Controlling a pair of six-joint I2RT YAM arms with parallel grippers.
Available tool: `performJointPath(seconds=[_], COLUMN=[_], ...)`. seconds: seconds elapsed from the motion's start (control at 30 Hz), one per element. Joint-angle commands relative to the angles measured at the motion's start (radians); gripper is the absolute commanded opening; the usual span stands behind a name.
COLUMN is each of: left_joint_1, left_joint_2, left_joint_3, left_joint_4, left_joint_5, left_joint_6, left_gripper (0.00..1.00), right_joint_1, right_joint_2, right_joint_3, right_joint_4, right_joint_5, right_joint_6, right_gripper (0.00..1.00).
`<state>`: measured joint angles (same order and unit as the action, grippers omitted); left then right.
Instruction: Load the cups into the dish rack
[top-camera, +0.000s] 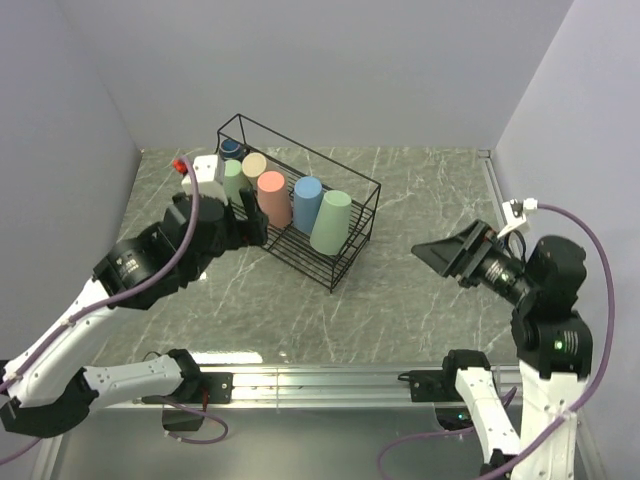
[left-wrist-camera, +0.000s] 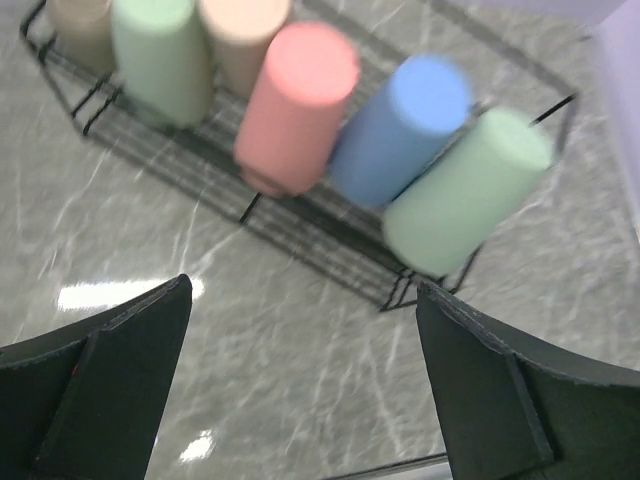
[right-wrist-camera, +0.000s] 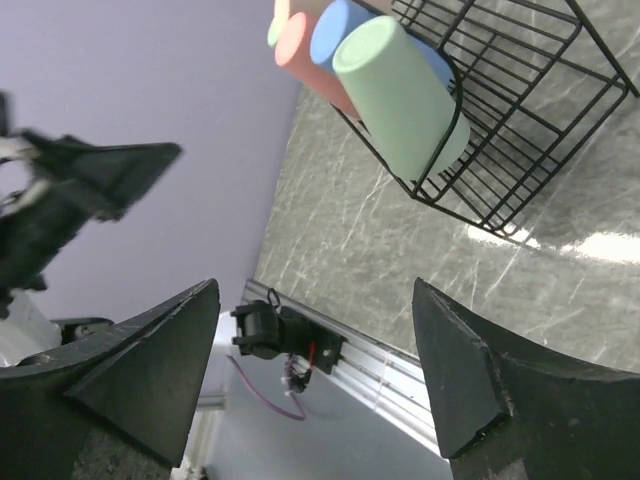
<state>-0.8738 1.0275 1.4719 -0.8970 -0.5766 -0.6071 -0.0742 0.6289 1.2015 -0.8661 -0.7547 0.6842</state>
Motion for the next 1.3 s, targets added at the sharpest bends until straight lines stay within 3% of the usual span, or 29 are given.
performJointPath(seconds=[0.0,0.1,0.17,0.3,0.43,0.83,1.27], left_joint_1=[0.01,0.01,0.01,0.012,0.012,0.01,0.012], left_joint_2=[-0.09,-0.139,-0.159,-0.231,-0.296,-0.331,-0.394], left_joint_3=[-0.123,-0.203,-0.254,-0.36,-0.45,-0.473,-0.522], left_joint_4=[0.079,0.128,0.161,0.34,0.42,0.303,0.319], left_joint_5=[-0.055,-0.143,-0.195,-0.227,-0.328,-0.534,-0.542], left_joint_6=[-0.065,-0.118,-0.14,-0.074,-0.072,-0.086,-0.054], left_gripper=[0.99,1.0,1.0,0.99,0.99,0.99,0.99], right_joint_1=[0.008,0.007,0.008,0.008,0.007,0.007,0.007], right_joint_2=[-0.096,-0.196,-0.245,-0.274,-0.262,-0.316,-0.313], right_joint_3=[-0.06,-0.115,-0.125,-0.135,-0.117,-0.141,-0.146], right_joint_4=[0.062,0.137,0.138,0.133,0.098,0.099,0.137], right_joint_5=[-0.02,-0.014,0.027,0.06,0.078,0.13,0.134], right_joint_6=[0.014,0.066,0.08,0.084,0.055,0.054,0.046], right_gripper=[0.86,0.9,1.0,1.0,1.0,1.0,1.0])
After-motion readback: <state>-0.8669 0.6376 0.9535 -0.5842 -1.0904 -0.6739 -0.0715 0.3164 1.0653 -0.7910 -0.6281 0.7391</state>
